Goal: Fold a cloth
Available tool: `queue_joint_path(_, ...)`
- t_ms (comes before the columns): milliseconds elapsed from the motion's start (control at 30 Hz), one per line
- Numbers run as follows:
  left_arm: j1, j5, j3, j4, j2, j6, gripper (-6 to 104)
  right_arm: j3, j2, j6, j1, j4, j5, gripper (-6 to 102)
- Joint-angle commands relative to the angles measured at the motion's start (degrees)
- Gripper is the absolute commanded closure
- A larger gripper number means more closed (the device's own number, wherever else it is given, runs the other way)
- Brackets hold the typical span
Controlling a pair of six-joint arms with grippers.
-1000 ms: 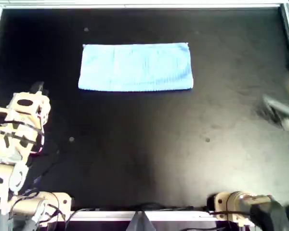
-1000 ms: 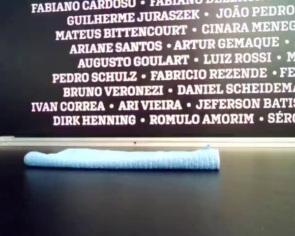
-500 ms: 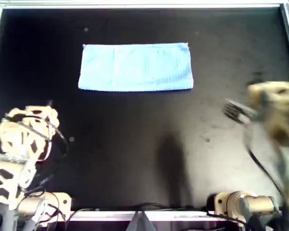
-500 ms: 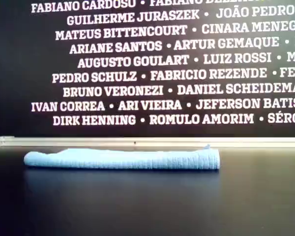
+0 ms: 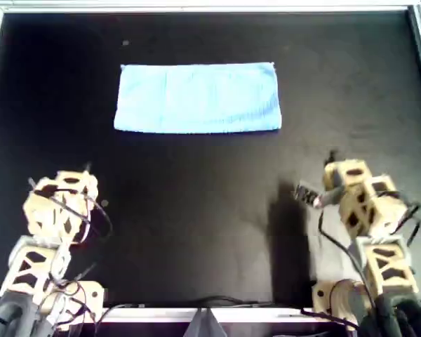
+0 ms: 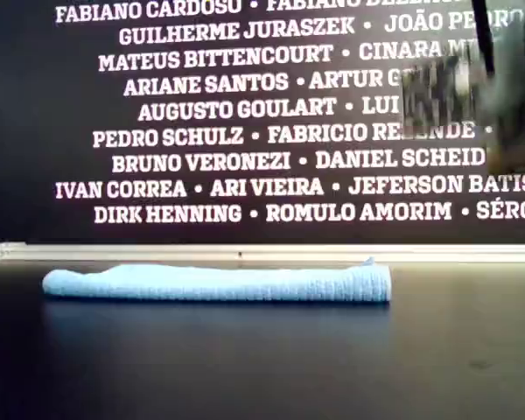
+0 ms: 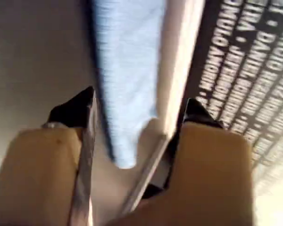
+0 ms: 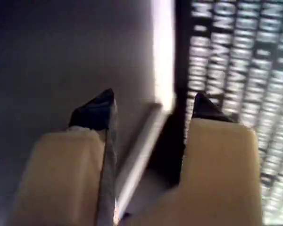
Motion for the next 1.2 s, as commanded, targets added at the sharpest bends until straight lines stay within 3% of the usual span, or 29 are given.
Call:
queue_joint_path(0,0.97,0.44,0.88,-1.76,1.49,0.09,31,0.62,0.26,0.0,-0.26,-3.43,-0.44,30)
queue_joint_path(233,0.26,0.62,0.26,-1.76,0.09,-0.7,31,-0.53,-1.85,0.79,0.62,-3.43,-1.41,30)
queue_joint_path(367,0.18,0.62,-3.52,-1.93,-5.45,-0.62,31,-10.9,-16.08,0.79,2.99,-2.81,-1.41,30)
queue_joint_path(600,0.0,0.62,-28.3,-1.93,-42.45,-0.79,31,-35.95,-51.77,0.79,8.09,-2.37,-1.49,30)
queue_joint_path(900,-3.96,0.53,-49.75,-1.93,-64.6,-0.7,31,-45.62,-57.83,0.79,14.77,-2.37,-0.62,21)
queue_joint_path(1167,-3.6,-0.44,-55.02,-2.02,-71.46,-0.18,26,-47.9,-60.56,0.7,14.59,-2.37,-1.41,20)
